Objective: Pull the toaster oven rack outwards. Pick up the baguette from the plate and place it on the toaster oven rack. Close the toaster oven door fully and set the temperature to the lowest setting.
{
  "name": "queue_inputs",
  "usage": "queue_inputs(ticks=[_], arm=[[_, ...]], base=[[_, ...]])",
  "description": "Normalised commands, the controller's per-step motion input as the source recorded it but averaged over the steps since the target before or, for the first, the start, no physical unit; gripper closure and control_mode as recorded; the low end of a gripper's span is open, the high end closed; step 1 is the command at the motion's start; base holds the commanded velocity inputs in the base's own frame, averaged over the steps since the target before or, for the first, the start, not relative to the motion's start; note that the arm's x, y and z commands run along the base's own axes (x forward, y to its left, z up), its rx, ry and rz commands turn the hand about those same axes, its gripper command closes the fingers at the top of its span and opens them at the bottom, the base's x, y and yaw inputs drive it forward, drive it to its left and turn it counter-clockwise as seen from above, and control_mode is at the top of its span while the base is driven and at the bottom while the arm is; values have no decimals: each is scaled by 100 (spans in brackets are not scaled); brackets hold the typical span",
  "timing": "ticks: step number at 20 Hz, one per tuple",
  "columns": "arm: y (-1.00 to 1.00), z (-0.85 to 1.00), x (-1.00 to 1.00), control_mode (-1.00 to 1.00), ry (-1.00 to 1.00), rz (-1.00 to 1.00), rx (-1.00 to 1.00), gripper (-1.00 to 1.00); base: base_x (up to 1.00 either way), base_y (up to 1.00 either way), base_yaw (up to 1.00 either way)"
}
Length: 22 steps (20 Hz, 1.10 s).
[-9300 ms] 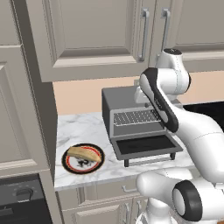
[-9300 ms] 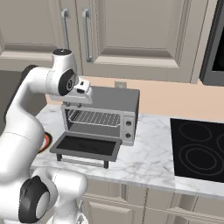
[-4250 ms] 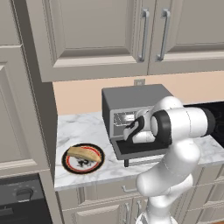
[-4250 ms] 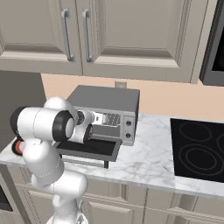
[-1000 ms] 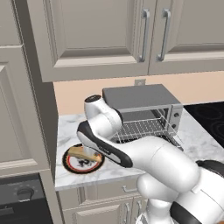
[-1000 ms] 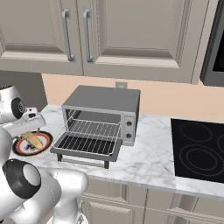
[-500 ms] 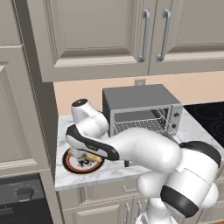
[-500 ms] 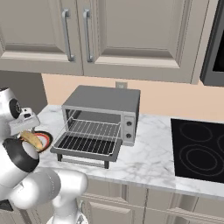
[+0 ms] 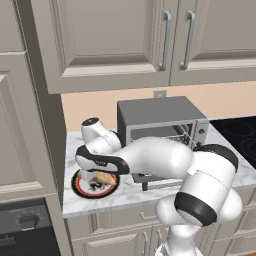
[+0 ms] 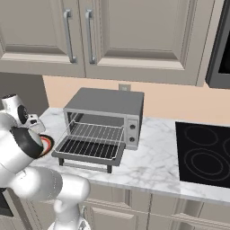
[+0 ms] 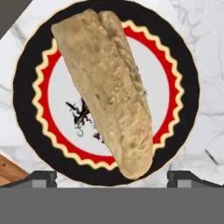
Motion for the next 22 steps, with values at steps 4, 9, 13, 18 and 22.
queue_inputs(ticks=[4, 9, 13, 18, 22], arm=[[0, -26, 7, -100, 0, 2, 1, -100], [0, -12, 23, -100, 1, 0, 0, -100], [0, -15, 22, -100, 5, 0, 0, -100], [0, -28, 2, -100, 4, 0, 0, -100], [4, -15, 0, -100, 0, 0, 0, -100]], base=[[0, 0, 0], [0, 0, 0], [0, 0, 0], [0, 0, 0], [0, 0, 0]])
